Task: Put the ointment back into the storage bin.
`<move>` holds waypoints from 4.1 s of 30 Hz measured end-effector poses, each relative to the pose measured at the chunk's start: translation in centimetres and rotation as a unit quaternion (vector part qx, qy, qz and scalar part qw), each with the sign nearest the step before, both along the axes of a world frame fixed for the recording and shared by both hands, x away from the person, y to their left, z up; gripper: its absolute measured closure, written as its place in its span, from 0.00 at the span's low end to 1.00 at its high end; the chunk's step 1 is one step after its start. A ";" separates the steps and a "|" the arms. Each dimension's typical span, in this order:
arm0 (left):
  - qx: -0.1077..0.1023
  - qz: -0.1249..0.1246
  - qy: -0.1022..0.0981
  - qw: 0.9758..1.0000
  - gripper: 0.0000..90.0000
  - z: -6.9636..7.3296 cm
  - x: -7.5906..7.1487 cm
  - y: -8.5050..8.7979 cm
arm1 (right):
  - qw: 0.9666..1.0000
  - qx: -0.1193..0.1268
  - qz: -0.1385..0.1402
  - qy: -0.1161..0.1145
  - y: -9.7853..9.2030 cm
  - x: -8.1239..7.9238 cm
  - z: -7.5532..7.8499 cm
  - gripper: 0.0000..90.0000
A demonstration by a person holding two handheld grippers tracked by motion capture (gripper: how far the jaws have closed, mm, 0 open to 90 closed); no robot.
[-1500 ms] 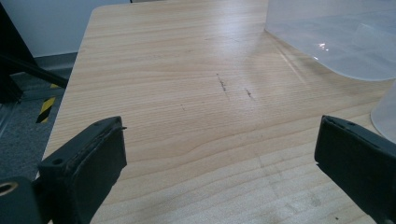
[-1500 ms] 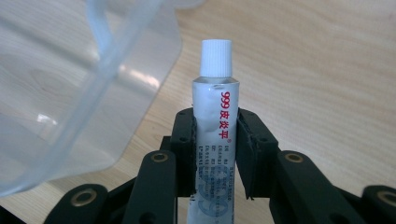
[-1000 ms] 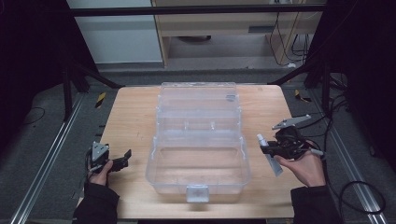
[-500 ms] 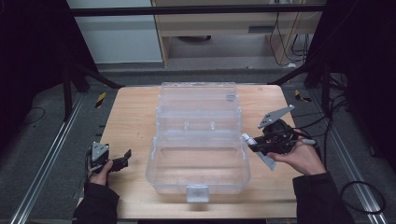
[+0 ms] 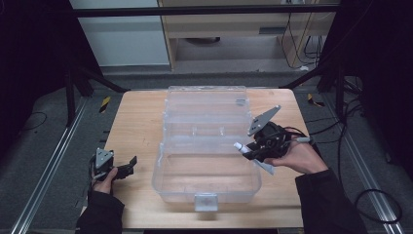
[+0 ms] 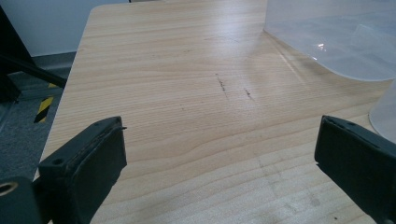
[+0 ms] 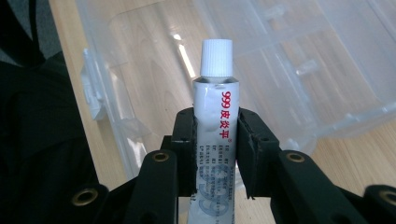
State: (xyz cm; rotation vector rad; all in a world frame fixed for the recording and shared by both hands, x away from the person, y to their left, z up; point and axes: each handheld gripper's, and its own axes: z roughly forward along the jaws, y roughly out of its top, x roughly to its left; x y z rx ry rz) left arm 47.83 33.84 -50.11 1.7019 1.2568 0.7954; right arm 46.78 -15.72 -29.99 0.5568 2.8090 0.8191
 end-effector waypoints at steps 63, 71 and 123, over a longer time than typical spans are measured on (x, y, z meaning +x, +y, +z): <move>-0.001 -0.001 0.000 1.000 0.02 0.0 0.0 0.0 | 0.976 -0.150 0.149 0.045 8.0 1.1 -10.7 0.77; -0.001 -0.001 0.000 1.000 0.02 0.0 0.0 0.1 | 0.973 -0.164 0.157 0.049 8.4 1.2 -11.7 0.78; -0.001 -0.001 0.000 1.000 0.02 0.0 0.0 0.0 | 0.991 -0.090 0.094 0.027 6.2 1.1 -10.3 0.62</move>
